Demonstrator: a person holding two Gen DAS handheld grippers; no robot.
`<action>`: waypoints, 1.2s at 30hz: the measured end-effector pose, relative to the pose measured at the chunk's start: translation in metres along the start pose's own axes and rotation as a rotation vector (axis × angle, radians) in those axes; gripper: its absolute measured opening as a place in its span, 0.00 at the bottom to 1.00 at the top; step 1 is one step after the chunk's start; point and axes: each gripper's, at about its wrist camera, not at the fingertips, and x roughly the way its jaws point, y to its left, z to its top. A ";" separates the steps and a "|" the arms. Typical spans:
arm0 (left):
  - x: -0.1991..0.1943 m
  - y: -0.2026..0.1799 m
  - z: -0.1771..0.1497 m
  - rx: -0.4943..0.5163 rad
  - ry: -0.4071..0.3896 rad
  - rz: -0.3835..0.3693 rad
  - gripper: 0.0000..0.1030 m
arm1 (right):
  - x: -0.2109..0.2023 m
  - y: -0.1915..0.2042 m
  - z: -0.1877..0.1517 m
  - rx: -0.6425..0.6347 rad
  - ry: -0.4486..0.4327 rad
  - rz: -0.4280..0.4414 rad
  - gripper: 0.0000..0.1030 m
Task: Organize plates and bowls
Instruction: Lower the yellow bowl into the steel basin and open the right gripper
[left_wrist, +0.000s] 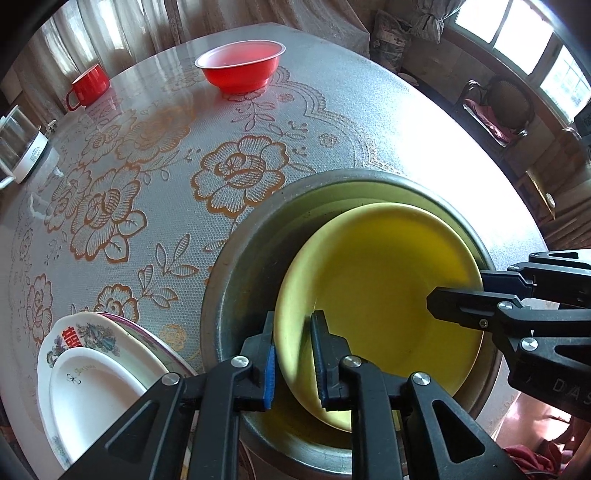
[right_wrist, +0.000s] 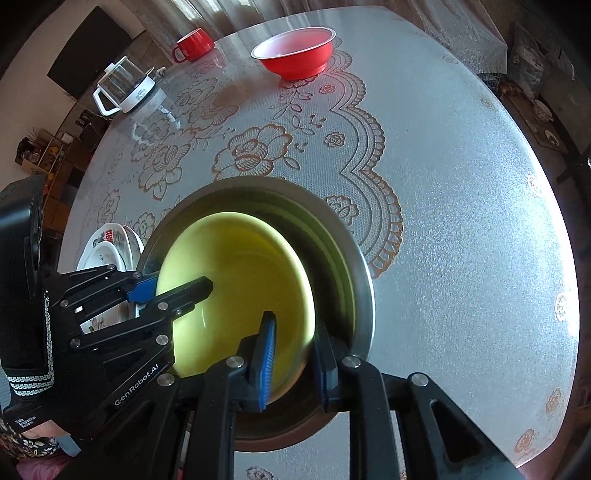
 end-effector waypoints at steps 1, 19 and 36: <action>0.000 0.000 0.000 0.002 -0.001 0.002 0.17 | 0.000 0.000 0.000 -0.004 0.000 0.000 0.18; 0.002 0.000 0.000 -0.001 0.027 -0.031 0.21 | -0.011 0.001 0.003 -0.059 -0.054 -0.086 0.14; -0.005 0.002 0.002 0.008 -0.014 -0.022 0.30 | -0.015 -0.002 0.005 -0.020 -0.066 -0.037 0.14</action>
